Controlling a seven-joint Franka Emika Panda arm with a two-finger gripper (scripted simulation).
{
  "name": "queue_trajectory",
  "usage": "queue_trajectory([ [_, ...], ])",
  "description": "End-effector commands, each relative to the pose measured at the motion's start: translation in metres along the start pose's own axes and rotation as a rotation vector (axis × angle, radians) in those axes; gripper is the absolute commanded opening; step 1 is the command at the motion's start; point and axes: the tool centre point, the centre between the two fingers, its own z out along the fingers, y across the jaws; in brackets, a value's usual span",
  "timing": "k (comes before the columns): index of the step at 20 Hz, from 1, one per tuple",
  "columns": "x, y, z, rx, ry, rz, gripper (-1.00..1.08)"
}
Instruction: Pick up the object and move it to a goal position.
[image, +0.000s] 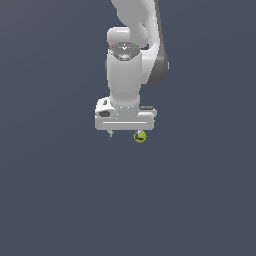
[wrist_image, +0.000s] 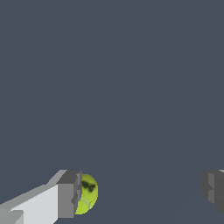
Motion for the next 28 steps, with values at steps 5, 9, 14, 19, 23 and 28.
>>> queue_trajectory([
  [5, 0.0, 0.011, 0.002, -0.004, 0.0, 0.006, 1.0],
  [9, -0.001, 0.032, 0.005, -0.013, 0.001, 0.022, 1.0],
  [14, -0.001, 0.036, 0.004, -0.014, 0.002, 0.027, 1.0],
  [19, -0.006, 0.028, 0.011, -0.012, -0.003, -0.012, 1.0],
  [23, -0.015, 0.016, 0.023, -0.009, -0.011, -0.078, 1.0],
  [28, -0.034, -0.007, 0.044, -0.001, -0.026, -0.208, 1.0],
])
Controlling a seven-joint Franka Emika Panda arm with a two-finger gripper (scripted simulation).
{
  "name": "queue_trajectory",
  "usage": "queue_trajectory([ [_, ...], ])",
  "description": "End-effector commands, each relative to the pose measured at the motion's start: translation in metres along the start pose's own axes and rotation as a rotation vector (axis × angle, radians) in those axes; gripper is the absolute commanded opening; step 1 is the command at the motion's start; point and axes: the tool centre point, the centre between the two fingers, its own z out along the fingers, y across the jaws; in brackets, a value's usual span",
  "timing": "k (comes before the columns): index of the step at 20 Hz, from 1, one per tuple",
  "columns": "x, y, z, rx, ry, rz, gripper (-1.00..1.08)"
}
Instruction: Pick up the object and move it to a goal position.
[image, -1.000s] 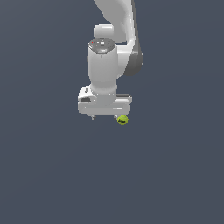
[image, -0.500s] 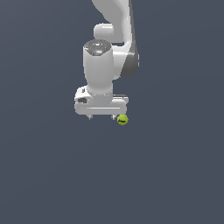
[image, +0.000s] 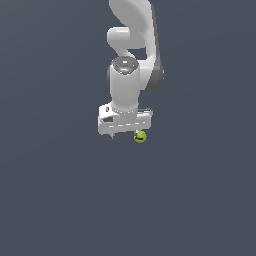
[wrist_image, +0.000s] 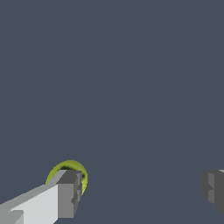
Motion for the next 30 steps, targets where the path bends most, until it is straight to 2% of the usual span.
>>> queue_trajectory([
  [1, -0.009, -0.015, 0.012, 0.005, -0.008, -0.075, 1.0],
  [8, -0.042, -0.061, 0.046, 0.024, -0.03, -0.307, 1.0],
  [14, -0.062, -0.085, 0.063, 0.037, -0.039, -0.433, 1.0],
  [20, -0.07, -0.095, 0.069, 0.043, -0.043, -0.483, 1.0],
  [30, -0.072, -0.095, 0.087, 0.043, -0.043, -0.481, 1.0],
])
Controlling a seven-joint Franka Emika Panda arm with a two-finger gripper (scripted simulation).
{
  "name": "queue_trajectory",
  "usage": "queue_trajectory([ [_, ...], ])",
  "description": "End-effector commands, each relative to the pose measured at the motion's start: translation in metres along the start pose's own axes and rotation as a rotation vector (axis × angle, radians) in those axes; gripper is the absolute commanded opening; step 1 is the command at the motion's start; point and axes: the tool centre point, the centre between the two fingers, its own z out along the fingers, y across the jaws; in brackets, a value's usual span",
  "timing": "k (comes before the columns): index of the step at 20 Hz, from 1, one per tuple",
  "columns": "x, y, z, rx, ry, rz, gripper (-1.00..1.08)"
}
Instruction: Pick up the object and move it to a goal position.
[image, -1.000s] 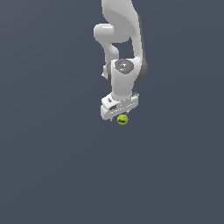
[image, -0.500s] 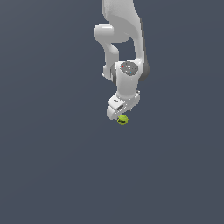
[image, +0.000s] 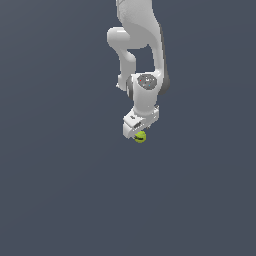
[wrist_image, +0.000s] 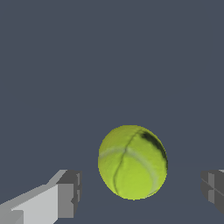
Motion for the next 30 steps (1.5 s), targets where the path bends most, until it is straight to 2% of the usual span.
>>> queue_trajectory([
  [1, -0.001, -0.001, 0.011, 0.001, -0.001, -0.002, 1.0],
  [11, -0.001, -0.001, 0.038, 0.001, -0.001, -0.005, 1.0],
  [12, -0.001, -0.001, 0.038, 0.001, -0.001, -0.005, -1.0],
  [24, 0.0, 0.0, 0.036, -0.001, 0.0, -0.003, -1.0],
  [30, 0.01, 0.006, 0.026, 0.0, 0.0, -0.004, -1.0],
])
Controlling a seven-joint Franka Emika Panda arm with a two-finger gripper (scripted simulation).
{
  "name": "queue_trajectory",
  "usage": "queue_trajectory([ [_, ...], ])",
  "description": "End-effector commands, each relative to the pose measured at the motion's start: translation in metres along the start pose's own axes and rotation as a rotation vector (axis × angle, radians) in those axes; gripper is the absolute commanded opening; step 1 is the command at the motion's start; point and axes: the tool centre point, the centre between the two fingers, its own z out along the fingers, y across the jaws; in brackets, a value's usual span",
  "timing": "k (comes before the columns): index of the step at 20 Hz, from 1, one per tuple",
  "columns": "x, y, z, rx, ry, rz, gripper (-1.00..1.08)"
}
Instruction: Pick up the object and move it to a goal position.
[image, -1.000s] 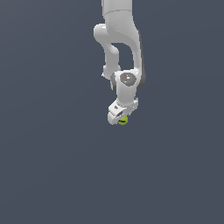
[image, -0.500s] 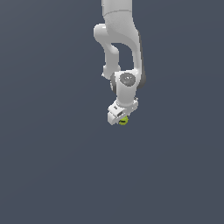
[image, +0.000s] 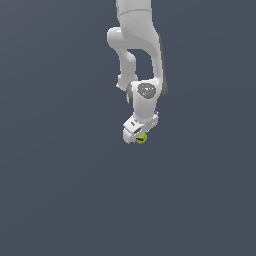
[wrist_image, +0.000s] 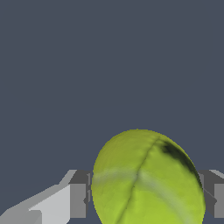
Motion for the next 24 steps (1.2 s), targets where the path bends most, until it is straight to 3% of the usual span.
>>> queue_trajectory([
  [1, 0.006, 0.004, -0.007, -0.001, 0.002, 0.0, -1.0],
  [24, 0.106, 0.069, -0.108, 0.0, 0.002, -0.001, -1.0],
])
